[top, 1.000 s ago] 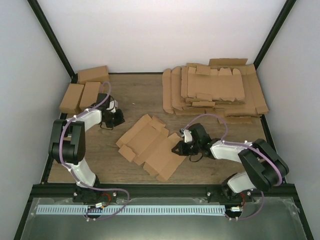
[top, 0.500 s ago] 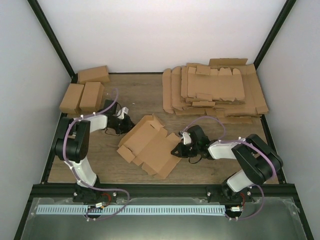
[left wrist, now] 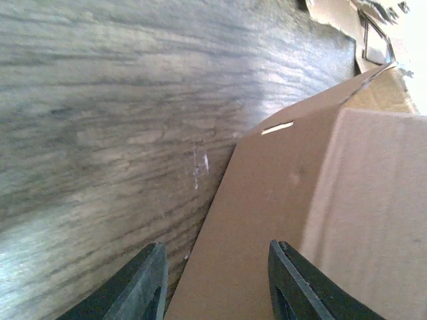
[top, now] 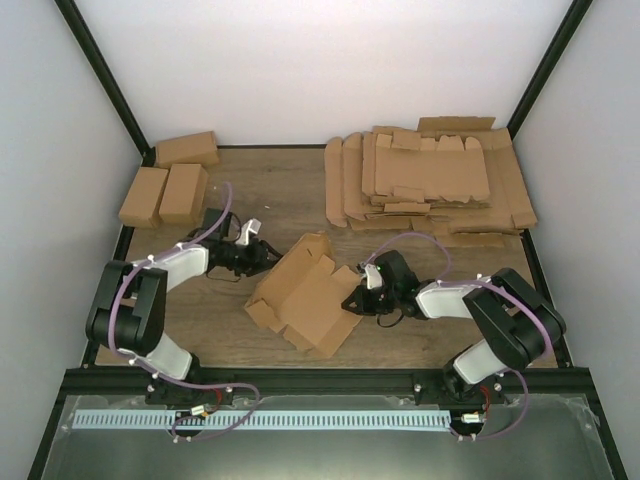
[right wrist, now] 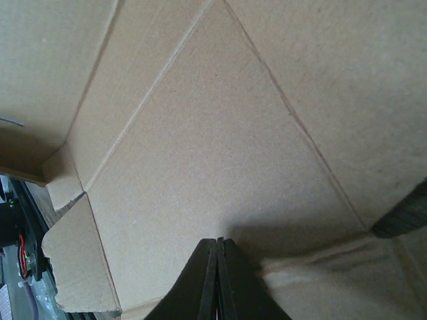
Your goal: Fold the paper box
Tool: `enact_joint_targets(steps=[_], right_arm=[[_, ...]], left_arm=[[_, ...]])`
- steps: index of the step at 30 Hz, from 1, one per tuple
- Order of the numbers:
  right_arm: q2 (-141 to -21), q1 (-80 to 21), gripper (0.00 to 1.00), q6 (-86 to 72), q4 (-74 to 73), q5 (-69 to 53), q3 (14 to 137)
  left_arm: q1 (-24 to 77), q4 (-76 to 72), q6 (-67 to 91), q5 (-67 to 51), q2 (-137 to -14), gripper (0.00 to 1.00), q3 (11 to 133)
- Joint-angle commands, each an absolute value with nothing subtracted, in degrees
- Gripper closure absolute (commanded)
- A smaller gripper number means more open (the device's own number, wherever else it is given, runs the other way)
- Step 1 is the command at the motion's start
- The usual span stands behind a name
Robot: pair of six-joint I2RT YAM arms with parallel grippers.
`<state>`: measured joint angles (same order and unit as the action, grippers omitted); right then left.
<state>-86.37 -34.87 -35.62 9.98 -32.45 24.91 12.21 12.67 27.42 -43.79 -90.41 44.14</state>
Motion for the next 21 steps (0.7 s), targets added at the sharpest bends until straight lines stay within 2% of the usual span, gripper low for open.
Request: enact_joint_targets(steps=[1,7,13,21], right_arm=[[-87.2,-35.5,0.99,-35.3,8.9,-31.3,26.0],[-87.1,-35.9,0.99,-35.6,8.9,-31.3,26.0],[-87.2,-36.5,0.99,-35.9,9.0,-31.1,26.1],[-87.4,-37.2,0.99,-36.3,9.0,-30.9,26.6]], left_arm=[[13.4,10.9,27.1,-48.1,-88.8,0.55,42.6],[13.8,8.0,28.0,-50.4,-84.7,0.46,40.4],[13.9,7.2,29.1,-51.4,-81.3,0.42,39.7],[15.2,6.1,28.9,-52.1,-82.5,0.44,38.1]])
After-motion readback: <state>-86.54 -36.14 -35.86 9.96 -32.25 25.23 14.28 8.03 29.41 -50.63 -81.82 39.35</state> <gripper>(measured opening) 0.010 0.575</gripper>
